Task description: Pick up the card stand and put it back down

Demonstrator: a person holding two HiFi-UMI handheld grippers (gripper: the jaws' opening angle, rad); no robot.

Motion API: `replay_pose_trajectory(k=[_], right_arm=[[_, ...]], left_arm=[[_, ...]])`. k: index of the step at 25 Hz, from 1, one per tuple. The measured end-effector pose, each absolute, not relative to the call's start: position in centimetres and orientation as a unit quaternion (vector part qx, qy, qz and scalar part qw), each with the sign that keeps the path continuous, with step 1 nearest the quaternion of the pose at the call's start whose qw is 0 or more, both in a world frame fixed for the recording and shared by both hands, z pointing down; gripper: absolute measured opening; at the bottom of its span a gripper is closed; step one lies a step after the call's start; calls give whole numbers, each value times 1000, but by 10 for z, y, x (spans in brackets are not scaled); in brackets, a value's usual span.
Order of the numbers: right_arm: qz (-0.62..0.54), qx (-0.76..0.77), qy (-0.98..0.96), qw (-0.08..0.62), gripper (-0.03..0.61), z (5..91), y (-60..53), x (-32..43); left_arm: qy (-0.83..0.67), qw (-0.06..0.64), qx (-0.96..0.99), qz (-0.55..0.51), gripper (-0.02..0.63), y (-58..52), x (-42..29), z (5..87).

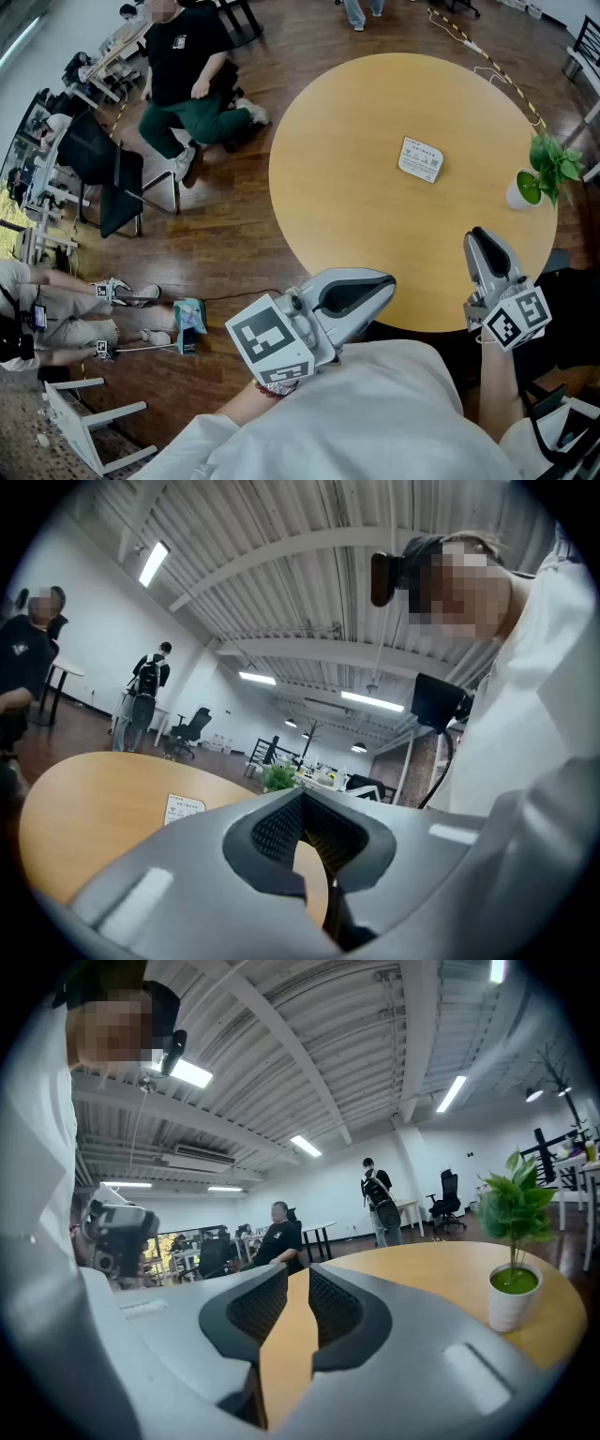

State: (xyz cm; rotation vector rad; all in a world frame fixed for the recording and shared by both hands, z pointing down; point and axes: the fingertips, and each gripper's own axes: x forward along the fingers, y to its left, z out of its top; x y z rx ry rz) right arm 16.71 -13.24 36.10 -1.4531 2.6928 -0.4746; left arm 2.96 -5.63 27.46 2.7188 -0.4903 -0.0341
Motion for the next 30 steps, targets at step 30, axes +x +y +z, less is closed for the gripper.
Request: replay_pose_trajectory(k=[30], right_arm=[[-192,-296,926,-135,20,519,-401,177]], left_arm=[[-251,266,929,53,-18,-222,86,337]])
